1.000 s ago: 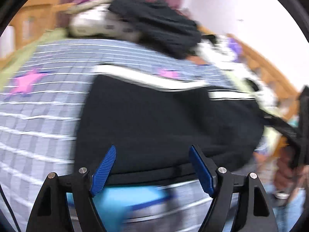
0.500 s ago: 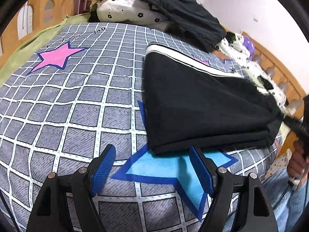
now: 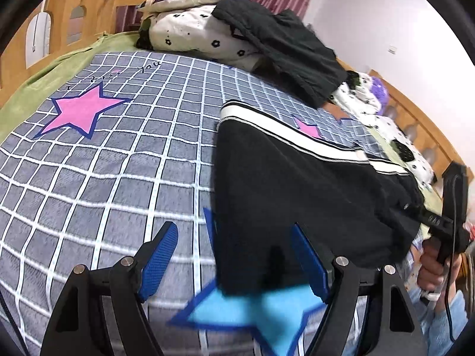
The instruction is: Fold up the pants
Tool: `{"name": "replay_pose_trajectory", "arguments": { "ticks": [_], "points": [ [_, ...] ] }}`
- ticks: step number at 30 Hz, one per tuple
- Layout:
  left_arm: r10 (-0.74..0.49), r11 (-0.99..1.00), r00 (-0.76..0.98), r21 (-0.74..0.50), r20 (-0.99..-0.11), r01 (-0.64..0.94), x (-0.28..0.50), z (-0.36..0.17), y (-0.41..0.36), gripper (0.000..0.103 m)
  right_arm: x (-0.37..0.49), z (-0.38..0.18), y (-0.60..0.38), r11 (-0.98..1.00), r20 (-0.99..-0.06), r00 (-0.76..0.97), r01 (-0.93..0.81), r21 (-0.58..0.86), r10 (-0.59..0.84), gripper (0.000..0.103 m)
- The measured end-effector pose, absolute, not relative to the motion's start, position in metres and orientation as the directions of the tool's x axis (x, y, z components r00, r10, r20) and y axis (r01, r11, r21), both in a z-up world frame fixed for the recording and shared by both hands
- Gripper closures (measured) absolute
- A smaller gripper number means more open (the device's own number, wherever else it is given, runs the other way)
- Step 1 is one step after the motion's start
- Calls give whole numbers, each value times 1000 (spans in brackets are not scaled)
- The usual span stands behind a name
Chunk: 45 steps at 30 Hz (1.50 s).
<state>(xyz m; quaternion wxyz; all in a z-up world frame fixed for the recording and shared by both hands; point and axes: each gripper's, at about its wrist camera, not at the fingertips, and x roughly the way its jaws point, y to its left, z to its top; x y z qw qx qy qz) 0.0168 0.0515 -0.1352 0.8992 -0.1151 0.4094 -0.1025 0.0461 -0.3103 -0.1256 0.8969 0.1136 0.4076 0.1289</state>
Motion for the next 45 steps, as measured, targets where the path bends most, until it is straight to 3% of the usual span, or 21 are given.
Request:
{"name": "replay_pose_trajectory", "arguments": {
  "ticks": [3,7,11,14,16,19,25,32,34,35,36,37,38,40,45],
  "points": [
    [-220,971,570,-236,-792,47,31,-160,44,26,71,-166,-303,958,-818,505,-70,280,276,57],
    [-221,971,581,-232,-783,58,29,-157,45,25,56,-150,-295,972,-791,565,-146,183,233,62],
    [-219,973,598,-220,-771,73,36,-141,47,26,27,-112,-339,987,-728,670,-46,154,145,61],
    [-230,971,600,-222,-766,89,48,-132,42,28,12,-88,-390,992,-710,705,91,82,-6,50],
    [-240,969,610,-224,-755,103,55,-128,37,28,4,-80,-425,985,-697,710,170,36,-97,32],
    [-240,970,608,-209,-757,123,69,-125,30,28,2,-85,-480,959,-713,683,278,48,-162,30],
    [-278,960,553,-253,-785,124,101,-139,31,28,13,-137,-540,912,-759,647,351,210,-74,34],
    [-346,937,485,-321,-803,137,141,-168,33,29,35,-168,-552,902,-725,688,339,267,-44,35],
    [-352,936,499,-311,-792,167,145,-172,26,37,44,-169,-554,899,-713,700,337,280,-40,45],
    [-362,932,500,-306,-786,195,147,-172,21,57,48,-169,-555,899,-712,701,339,278,-45,50],
    [-378,926,488,-314,-787,210,149,-172,18,67,50,-166,-554,902,-709,702,350,255,-72,69],
    [-372,928,488,-313,-790,201,150,-169,17,74,50,-160,-552,905,-700,706,362,226,-108,79],
    [-360,933,511,-312,-781,179,149,-162,17,93,50,-153,-550,910,-685,720,351,220,-112,84],
    [-377,921,571,-359,-730,149,144,-140,20,93,44,-133,-542,921,-636,759,336,199,-139,90],
    [-385,917,639,-356,-665,182,141,-91,10,93,51,-70,-493,955,-531,823,285,81,-200,93]
  ]
}}
